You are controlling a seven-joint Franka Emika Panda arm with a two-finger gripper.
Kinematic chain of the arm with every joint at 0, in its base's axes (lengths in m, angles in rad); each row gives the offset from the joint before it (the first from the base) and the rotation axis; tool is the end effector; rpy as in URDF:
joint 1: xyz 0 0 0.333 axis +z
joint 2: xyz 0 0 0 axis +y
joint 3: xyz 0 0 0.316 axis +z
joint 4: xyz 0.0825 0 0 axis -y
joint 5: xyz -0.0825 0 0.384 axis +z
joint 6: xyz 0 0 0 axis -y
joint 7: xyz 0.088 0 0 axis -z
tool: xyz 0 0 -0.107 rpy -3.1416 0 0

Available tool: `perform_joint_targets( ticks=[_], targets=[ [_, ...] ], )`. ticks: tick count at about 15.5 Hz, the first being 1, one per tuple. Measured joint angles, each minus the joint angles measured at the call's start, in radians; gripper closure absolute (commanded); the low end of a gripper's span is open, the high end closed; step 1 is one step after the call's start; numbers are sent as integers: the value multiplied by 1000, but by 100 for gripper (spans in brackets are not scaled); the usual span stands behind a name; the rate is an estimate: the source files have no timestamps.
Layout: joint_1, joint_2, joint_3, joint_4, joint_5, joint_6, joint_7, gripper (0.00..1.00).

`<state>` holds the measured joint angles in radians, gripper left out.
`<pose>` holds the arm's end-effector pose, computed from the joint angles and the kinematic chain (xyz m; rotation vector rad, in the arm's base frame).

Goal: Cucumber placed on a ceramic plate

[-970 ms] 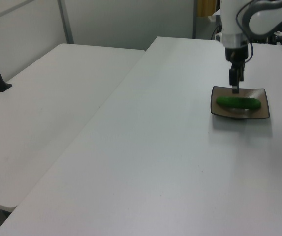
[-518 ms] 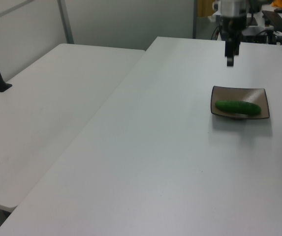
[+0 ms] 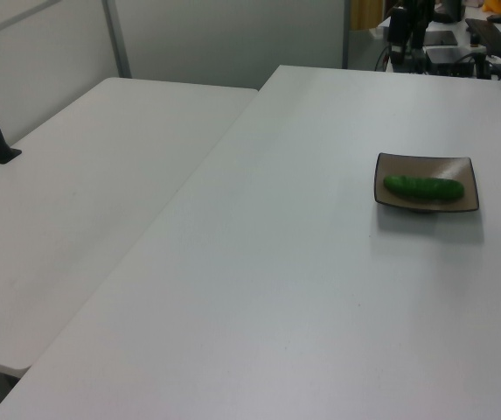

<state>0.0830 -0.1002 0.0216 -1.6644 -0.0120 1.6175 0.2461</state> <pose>0.5247 0.0544 0.6385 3.1279 -0.2214 0.0861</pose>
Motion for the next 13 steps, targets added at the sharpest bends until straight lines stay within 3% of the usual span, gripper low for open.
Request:
perform_joint_targets(
  ticks=[3, 9, 13],
  targets=[
    [0, 5, 0, 2, 25, -1, -1, 0],
    [-8, 36, 0, 2, 41, 96, -247, 0],
    [-19, 48, -2, 2, 44, 114, -286, 0]
  ],
)
